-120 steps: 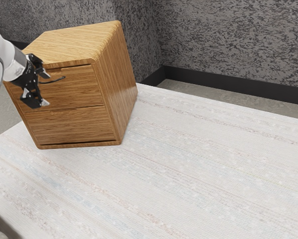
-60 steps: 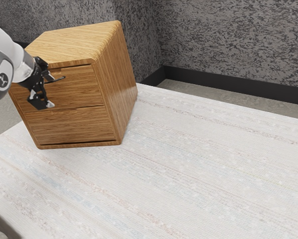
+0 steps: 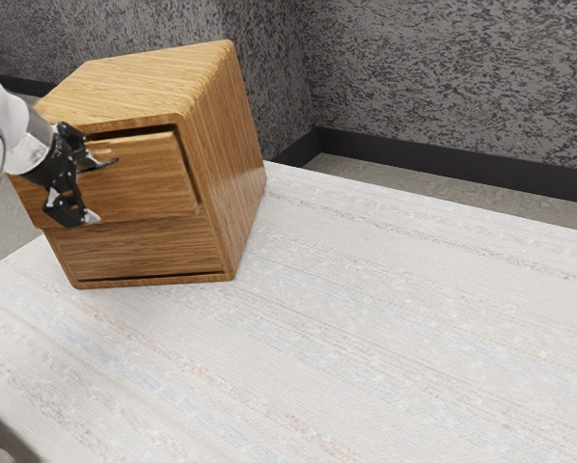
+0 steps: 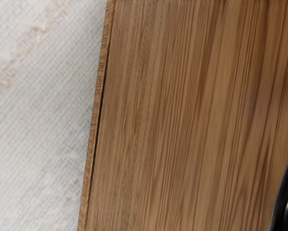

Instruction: Pull the drawer handle with one arm to open the drawer

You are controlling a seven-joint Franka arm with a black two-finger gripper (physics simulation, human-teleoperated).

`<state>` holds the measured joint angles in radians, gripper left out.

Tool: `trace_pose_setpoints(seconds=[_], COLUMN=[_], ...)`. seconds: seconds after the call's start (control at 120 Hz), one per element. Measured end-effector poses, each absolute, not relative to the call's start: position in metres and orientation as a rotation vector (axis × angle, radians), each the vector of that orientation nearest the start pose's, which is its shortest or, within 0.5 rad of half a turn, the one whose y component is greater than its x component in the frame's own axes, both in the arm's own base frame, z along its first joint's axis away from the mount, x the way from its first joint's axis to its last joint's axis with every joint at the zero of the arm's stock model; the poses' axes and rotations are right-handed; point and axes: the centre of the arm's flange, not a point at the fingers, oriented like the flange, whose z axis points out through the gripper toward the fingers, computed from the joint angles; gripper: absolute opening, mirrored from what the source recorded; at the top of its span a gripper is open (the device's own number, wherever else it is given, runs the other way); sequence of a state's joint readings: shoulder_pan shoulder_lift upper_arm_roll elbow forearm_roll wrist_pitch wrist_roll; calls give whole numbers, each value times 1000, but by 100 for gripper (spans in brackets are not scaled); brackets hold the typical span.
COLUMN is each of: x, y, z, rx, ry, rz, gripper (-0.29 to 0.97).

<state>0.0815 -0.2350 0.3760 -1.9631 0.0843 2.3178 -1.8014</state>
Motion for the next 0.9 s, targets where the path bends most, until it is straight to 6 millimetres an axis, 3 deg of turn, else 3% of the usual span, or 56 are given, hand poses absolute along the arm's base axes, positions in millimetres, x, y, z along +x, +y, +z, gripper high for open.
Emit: trace_pose_setpoints(seconds=[0.25,0.9], x=[438,367], y=[249,200], z=[627,629], rx=[1197,1236], ry=[2441,2425], rz=[593,637], gripper=[68,68])
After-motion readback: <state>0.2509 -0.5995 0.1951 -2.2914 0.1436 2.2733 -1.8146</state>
